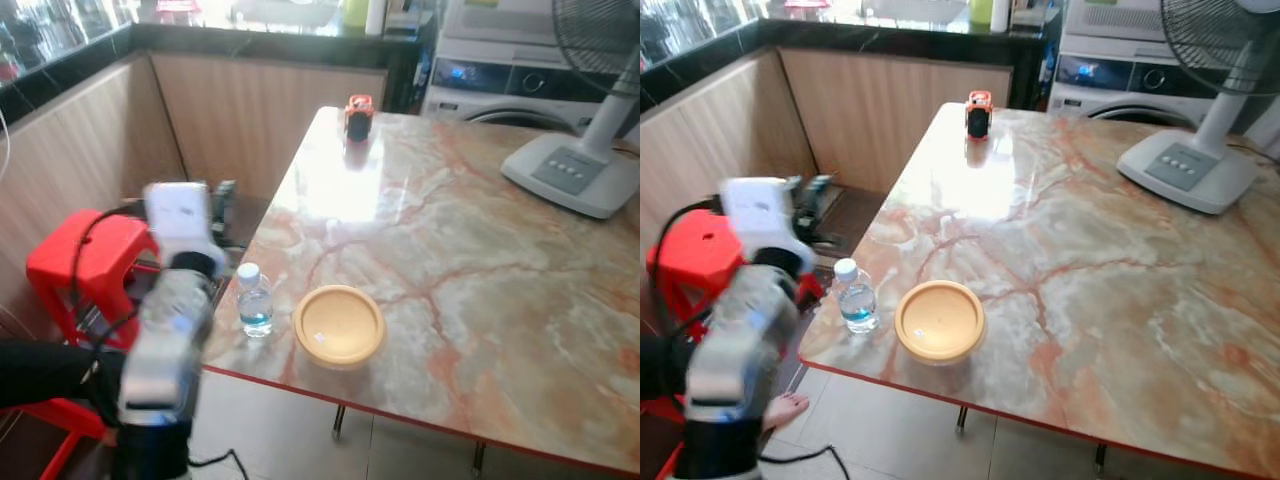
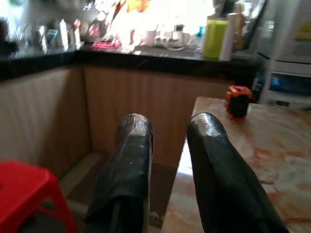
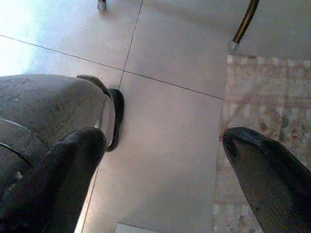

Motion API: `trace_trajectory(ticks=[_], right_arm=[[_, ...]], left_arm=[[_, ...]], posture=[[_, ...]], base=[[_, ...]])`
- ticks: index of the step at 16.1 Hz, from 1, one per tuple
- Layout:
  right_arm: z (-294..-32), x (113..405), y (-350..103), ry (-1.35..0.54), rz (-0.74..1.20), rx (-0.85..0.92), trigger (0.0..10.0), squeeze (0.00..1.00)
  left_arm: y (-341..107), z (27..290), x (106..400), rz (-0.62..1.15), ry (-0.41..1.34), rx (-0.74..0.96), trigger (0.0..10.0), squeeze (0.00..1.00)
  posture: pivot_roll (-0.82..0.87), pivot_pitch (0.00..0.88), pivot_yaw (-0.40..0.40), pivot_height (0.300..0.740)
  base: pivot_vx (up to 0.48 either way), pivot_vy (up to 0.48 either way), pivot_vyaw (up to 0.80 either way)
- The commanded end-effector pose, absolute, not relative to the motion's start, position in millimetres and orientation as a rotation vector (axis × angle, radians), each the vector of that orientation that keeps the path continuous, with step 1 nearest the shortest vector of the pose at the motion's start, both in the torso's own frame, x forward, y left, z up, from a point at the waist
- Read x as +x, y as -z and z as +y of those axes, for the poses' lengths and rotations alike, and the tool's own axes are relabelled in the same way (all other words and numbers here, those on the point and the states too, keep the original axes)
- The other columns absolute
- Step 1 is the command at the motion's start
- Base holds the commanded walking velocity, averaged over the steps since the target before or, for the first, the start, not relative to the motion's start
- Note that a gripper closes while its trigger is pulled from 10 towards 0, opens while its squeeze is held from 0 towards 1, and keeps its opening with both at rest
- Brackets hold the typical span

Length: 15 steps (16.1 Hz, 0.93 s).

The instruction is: Restocking fridge

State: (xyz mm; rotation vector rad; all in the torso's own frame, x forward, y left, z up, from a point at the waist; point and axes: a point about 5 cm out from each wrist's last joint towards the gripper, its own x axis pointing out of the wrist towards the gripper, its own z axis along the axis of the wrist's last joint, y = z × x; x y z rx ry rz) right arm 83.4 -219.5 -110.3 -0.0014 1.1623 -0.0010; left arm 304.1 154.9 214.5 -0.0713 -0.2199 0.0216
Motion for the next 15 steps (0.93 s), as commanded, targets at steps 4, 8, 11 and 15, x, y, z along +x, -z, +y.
trace_trajectory(ticks=[4, 8, 11, 15], right_arm=[[-219.5, 82.1, 110.6, 0.005, 1.166, 0.001, 10.0, 0.00], [-218.3, 82.7, 110.8, 0.007, 1.165, 0.005, 10.0, 0.00], [-218.2, 82.7, 110.8, 0.010, 1.165, 0.009, 10.0, 0.00], [-218.2, 82.6, 110.8, 0.006, 1.168, 0.008, 10.0, 0.00]], left_arm=[[-240.0, 137.1, 307.9, -0.104, 0.170, -0.184, 10.0, 1.00], [-236.2, 144.8, 309.0, 0.117, 0.284, 0.026, 10.0, 1.00], [-244.5, 161.2, 306.6, 0.205, 0.303, 0.149, 10.0, 1.00], [-244.6, 158.9, 302.8, 0.239, 0.369, 0.216, 10.0, 1.00]], posture=[[-0.02, 0.000, -0.022, 0.740], [-0.01, 0.001, -0.015, 0.740], [-0.01, 0.001, -0.014, 0.740], [0.00, 0.000, -0.017, 0.740]], base=[[0.000, 0.000, 0.00], [0.000, 0.000, 0.00], [0.000, 0.000, 0.00], [0.000, 0.000, 0.00]])
